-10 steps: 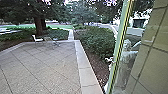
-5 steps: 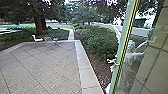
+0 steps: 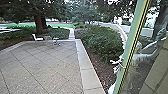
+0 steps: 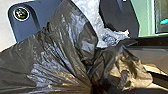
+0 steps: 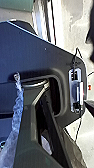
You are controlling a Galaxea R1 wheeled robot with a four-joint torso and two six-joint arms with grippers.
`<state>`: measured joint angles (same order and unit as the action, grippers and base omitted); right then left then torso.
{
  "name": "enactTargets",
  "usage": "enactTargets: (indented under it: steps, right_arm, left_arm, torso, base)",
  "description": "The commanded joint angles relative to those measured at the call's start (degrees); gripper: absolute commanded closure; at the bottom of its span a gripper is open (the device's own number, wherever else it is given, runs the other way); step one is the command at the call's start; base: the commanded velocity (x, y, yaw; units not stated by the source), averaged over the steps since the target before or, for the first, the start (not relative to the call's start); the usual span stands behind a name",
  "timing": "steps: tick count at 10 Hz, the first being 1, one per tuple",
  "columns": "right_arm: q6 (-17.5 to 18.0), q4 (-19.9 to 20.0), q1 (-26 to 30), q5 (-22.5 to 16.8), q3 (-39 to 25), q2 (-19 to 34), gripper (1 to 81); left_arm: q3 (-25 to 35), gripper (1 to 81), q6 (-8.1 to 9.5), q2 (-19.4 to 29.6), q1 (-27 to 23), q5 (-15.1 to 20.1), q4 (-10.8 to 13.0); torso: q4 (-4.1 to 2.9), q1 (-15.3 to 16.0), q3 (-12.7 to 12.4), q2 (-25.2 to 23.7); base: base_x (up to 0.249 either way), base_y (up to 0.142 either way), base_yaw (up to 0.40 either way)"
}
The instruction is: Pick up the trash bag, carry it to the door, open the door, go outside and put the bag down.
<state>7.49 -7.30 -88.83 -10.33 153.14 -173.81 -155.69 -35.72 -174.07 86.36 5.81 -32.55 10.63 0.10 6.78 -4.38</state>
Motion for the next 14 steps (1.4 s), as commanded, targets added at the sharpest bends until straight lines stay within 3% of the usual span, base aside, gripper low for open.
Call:
enactTargets:
  steps: [1,14]
  right_arm:
    - [-0.2,0.0,2.1,-4.0,-0.4,-0.2,1.0]
    - [-0.2,0.2,2.5,-4.0,-0.4,0.0,1.0]
  left_arm:
    - [0.2,81.1,0.12,-0.1,-2.7,4.4,-0.7]
    - [0.2,81.1,0.12,-0.1,-2.7,4.4,-0.7]
  torso:
    - [0.0,0.0,0.0,0.0]
    - [0.0,0.0,0.0,0.1]
  base:
    - [0.114,0.077,0.0]
    - [0.087,0.0,0.0]
